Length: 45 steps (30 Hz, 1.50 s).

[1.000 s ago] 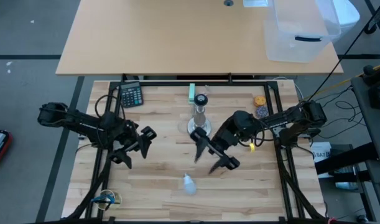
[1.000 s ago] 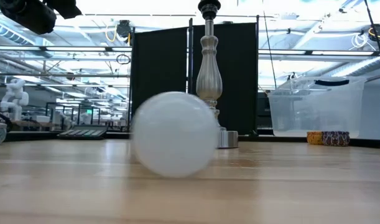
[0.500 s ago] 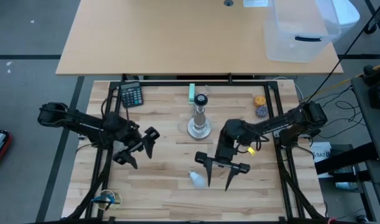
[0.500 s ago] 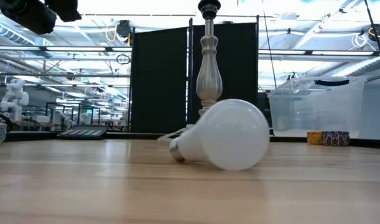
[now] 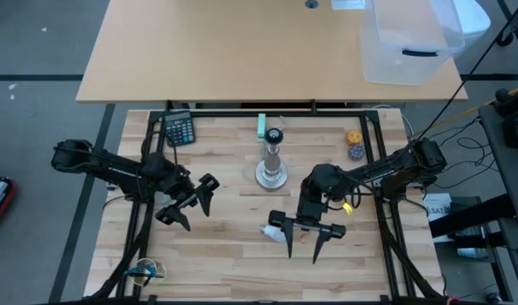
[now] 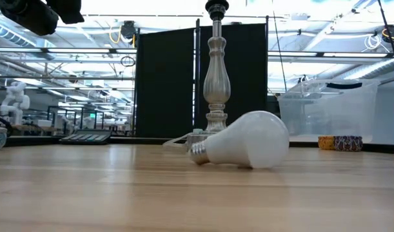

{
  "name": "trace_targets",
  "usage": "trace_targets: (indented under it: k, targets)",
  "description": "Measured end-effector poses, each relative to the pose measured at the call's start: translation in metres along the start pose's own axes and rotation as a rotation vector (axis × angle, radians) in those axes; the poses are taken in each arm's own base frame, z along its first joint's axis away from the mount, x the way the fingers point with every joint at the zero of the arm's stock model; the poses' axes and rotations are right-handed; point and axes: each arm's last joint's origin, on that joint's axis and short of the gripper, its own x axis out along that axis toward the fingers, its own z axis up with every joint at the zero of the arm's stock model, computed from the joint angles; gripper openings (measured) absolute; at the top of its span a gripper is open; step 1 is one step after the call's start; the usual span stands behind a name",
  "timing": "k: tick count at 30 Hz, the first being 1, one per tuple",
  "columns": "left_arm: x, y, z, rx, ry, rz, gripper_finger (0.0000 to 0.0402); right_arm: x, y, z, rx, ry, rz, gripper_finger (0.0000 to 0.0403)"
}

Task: Screw lightbulb
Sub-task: Return to Home Position

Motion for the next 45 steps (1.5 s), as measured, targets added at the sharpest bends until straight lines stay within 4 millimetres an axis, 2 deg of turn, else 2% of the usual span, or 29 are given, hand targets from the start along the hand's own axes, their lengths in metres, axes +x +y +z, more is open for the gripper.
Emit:
trace_targets:
  k: [10,28,32,36,41,45]
  targets:
    - [0.000,0.000,-0.002,0.002,0.016,0.004,0.0284,0.011,0.007,0.001,-0.013,-0.014,0.040,0.0249]
    - [0.000,0.001,-0.004,0.007,0.028,0.030,0.0284,0.011,0.005,0.001,0.006,-0.034,-0.036,0.0249]
    - [0.000,0.002,-0.004,0.007,0.023,0.065,0.0284,0.010,0.000,-0.001,0.023,-0.051,-0.144,0.0249]
    - [-0.003,0.008,-0.006,-0.008,0.033,0.181,0.0284,0.005,-0.007,-0.001,-0.026,-0.072,-0.326,0.0249]
    - [-0.011,0.016,-0.009,-0.031,0.056,0.304,0.0284,-0.014,-0.022,0.002,-0.131,-0.109,-0.669,0.0249]
    - [-0.018,0.023,-0.013,-0.058,0.097,0.398,0.0284,-0.035,-0.035,-0.003,-0.147,-0.053,-0.962,0.0249]
